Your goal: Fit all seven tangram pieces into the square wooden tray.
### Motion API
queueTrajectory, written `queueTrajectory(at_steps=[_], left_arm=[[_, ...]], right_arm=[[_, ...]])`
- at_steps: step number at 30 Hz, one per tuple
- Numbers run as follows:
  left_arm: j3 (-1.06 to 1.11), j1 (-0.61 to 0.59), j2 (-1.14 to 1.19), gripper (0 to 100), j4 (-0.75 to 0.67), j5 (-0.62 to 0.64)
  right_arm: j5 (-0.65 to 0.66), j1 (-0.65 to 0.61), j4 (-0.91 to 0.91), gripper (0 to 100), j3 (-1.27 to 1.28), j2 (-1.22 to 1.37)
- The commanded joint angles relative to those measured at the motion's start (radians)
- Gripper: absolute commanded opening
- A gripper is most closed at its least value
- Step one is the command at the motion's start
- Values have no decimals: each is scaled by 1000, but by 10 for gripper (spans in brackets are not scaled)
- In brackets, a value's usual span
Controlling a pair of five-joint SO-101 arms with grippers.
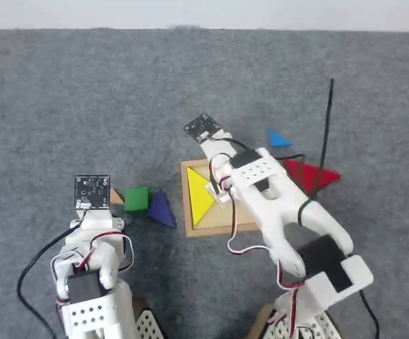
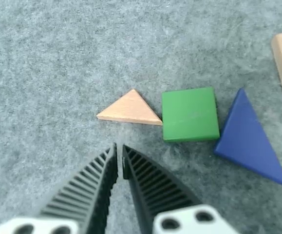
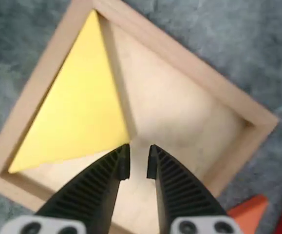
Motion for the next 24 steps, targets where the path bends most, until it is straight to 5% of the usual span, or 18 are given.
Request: queueTrajectory(at_steps=[1, 11, 16, 24], left_arm=[[-10, -3, -12, 15, 3, 11], [-10, -3, -12, 15, 3, 11], [-10, -5, -12, 15, 3, 11], [-10, -5, -12, 15, 3, 11]], right_arm=[[-17, -76, 1, 87, -38, -5], [-23, -68, 94, 87, -34, -107], [-9, 105, 209, 91, -38, -292], [310, 400, 265, 195, -124, -220]])
